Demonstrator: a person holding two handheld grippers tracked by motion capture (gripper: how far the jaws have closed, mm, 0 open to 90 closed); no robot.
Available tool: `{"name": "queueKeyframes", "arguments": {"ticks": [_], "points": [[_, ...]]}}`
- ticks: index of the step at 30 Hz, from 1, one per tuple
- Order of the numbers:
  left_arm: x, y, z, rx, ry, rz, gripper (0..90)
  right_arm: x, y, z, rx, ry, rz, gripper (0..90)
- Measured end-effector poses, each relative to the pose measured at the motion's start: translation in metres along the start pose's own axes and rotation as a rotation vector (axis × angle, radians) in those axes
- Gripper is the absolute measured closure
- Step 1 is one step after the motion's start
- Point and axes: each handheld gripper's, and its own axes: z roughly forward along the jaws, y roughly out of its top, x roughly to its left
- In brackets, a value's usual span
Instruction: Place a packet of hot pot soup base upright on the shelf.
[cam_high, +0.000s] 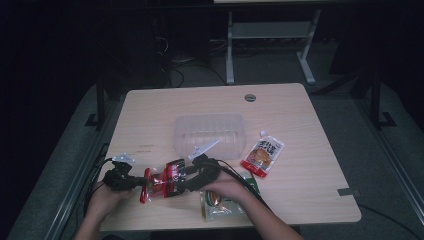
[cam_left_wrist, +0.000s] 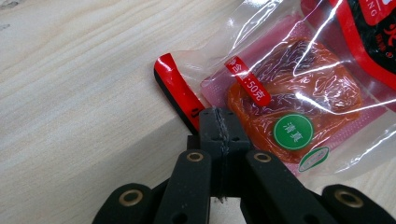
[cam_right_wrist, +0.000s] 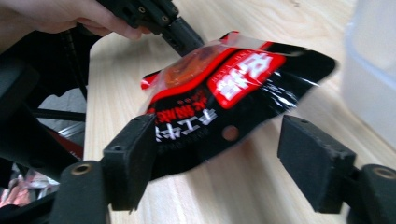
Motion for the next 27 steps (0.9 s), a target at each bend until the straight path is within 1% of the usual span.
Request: {"name": "queueKeyframes", "arguments": {"ticks": [2, 3, 4, 5, 6, 7, 8, 9, 10, 11, 12, 13, 16, 17, 18, 19, 20, 21, 22, 23, 24, 25, 26, 27], "points": [[0.000, 0.000, 0.000, -0.003, -0.001, -0.002, 89.9, 0.000, 0.001, 0.002, 0.001, 0.006, -0.002, 33.8], [0.000, 0.000, 0.000, -0.006, -0.004, -0.001, 89.9, 0.001, 0.003, 0.004, 0.006, 0.016, -0.007, 38.9], [0.000, 0.000, 0.000, -0.006, -0.004, -0.001, 89.9, 0.002, 0.004, 0.006, -0.001, 0.029, -0.001, 41.5], [0.001, 0.000, 0.000, 0.004, -0.003, 0.005, 89.9, 0.002, 0.006, 0.007, 0.002, 0.027, -0.008, 44.9], [0.001, 0.000, 0.000, 0.004, -0.003, 0.005, 89.9, 0.002, 0.006, 0.007, 0.002, 0.027, -0.008, 44.9], [0.001, 0.000, 0.000, -0.003, -0.003, -0.003, 89.9, 0.003, 0.008, 0.009, -0.003, 0.042, -0.012, 51.7], [0.001, 0.000, 0.000, -0.002, -0.004, -0.002, 89.9, 0.003, 0.008, 0.009, -0.003, 0.042, -0.012, 51.7], [0.001, 0.000, 0.000, -0.004, -0.004, -0.001, 89.9, 0.004, 0.010, 0.011, -0.006, 0.042, -0.024, 55.5], [0.000, 0.000, 0.000, -0.007, -0.005, -0.002, 89.9, 0.006, 0.012, 0.013, -0.006, 0.047, -0.022, 63.9], [0.001, 0.000, 0.000, -0.005, -0.005, 0.000, 89.9, 0.005, 0.013, 0.014, -0.010, 0.041, -0.032, 66.9], [0.001, 0.000, 0.000, -0.005, -0.005, 0.000, 89.9, 0.005, 0.013, 0.014, -0.010, 0.041, -0.032, 66.9], [0.001, 0.000, 0.000, -0.005, -0.006, -0.001, 89.9, 0.005, 0.013, 0.014, -0.010, 0.047, -0.025, 69.3], [0.002, 0.000, 0.000, -0.007, -0.009, -0.002, 89.9, 0.004, 0.014, 0.015, -0.013, 0.053, -0.025, 77.8], [0.001, 0.000, 0.000, -0.009, -0.009, -0.003, 89.9, 0.004, 0.014, 0.017, -0.019, 0.054, -0.047, 84.3], [0.001, 0.000, 0.000, -0.011, -0.005, 0.002, 89.9, 0.005, 0.014, 0.018, -0.022, 0.058, -0.055, 87.0], [0.000, 0.000, 0.000, -0.007, -0.004, 0.004, 89.9, 0.006, 0.014, 0.019, -0.023, 0.058, -0.066, 88.2], [0.000, 0.000, 0.000, -0.007, -0.004, 0.004, 89.9, 0.006, 0.014, 0.019, -0.023, 0.058, -0.066, 88.2], [0.000, 0.000, 0.001, -0.013, -0.004, 0.003, 89.9, 0.009, 0.015, 0.019, -0.028, 0.069, -0.088, 89.1], [-0.001, 0.000, 0.001, -0.013, -0.003, 0.009, 89.9, 0.009, 0.015, 0.019, -0.028, 0.069, -0.088, 89.1], [-0.002, 0.000, 0.001, -0.013, -0.005, 0.014, 89.9, 0.011, 0.016, 0.019, -0.034, 0.076, -0.111, 89.4], [-0.002, 0.001, 0.002, -0.012, -0.006, 0.020, 89.9, 0.011, 0.017, 0.018, -0.040, 0.083, -0.123, 89.6], [-0.004, 0.002, 0.003, -0.012, -0.017, 0.025, 89.9, 0.011, 0.017, 0.017, -0.043, 0.095, -0.127, 89.7], [-0.004, 0.002, 0.003, -0.012, -0.017, 0.025, 89.9, 0.012, 0.017, 0.016, -0.048, 0.107, -0.128, 89.7], [-0.006, 0.002, 0.003, -0.018, -0.015, 0.026, 89.9, 0.012, 0.018, 0.014, -0.054, 0.115, -0.139, 89.8]]}}
